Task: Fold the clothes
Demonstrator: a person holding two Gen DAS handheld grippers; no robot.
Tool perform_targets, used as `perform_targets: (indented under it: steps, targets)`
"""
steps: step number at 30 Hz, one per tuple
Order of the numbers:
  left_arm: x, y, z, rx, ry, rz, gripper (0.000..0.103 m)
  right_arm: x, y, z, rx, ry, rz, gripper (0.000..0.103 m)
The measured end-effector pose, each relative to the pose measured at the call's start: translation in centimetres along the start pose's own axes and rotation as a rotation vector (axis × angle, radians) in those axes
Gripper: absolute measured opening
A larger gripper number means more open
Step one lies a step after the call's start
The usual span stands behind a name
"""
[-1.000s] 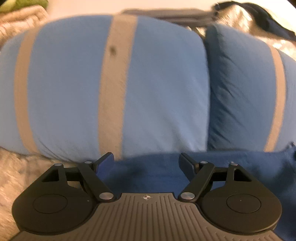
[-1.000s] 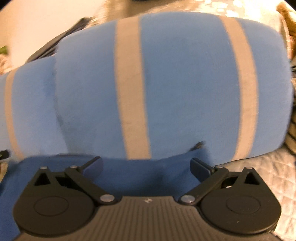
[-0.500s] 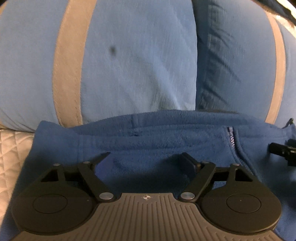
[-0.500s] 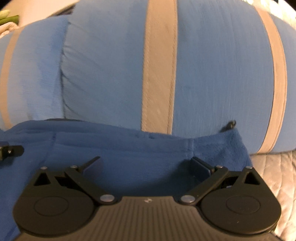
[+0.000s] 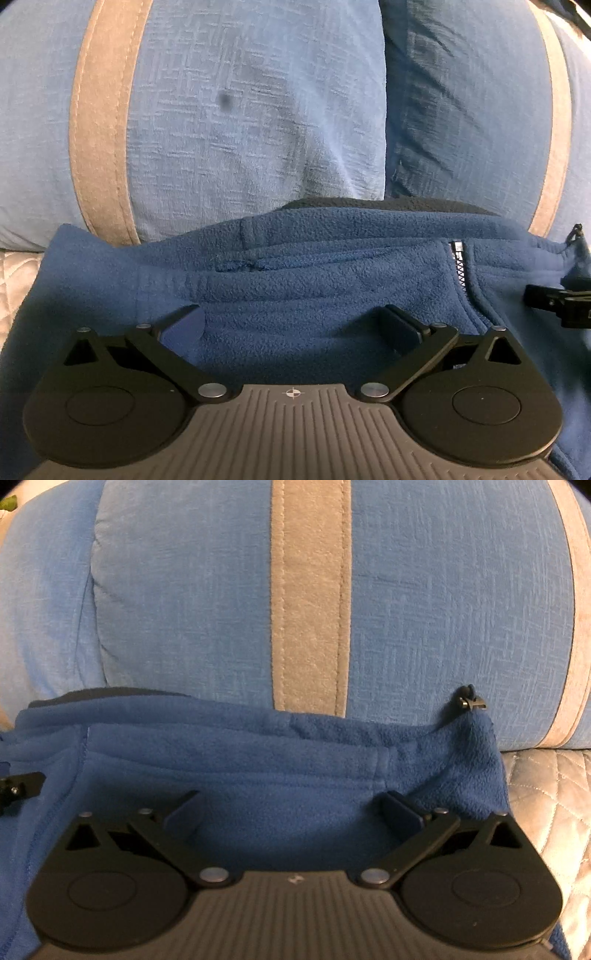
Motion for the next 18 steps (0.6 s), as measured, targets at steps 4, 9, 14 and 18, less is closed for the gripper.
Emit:
perform_targets:
  steps: [4,9,14,18]
  targets:
    - [0.1,-0.3,0.2,0.013,-0.009,-0.011,0.103,-0.2,-0.2,0.1,-0.004,-0.01,0.004,0.102]
    - [0.2,-0.9,1.1,0.044,-0.024,-0.034,0.103,-0.5,0.5,-0.3,-0.023,-0.019,0.022,0.102]
    - [1.1,-1.5,4.1,0.062,0.022,-0.085,0.103,-0.6,0.3,-0.4,-0.012,-0.015,0.008,0.102]
    - [1.5,-1.4,8.5,0.125,0.013,-0.232,0.103,-0.7,0.4,-0.4,-0.008,-0.018,0.007,0.102]
Point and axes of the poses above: each gripper's, at about its wrist camera, not at the fingertips, and z roughly against the way its jaws point, y to its left, x to its top, the point moved 10 cm from there along -z, roughly the way its jaws point, and after that the axes turned 6 degrees about -z, right-handed, at the moved point
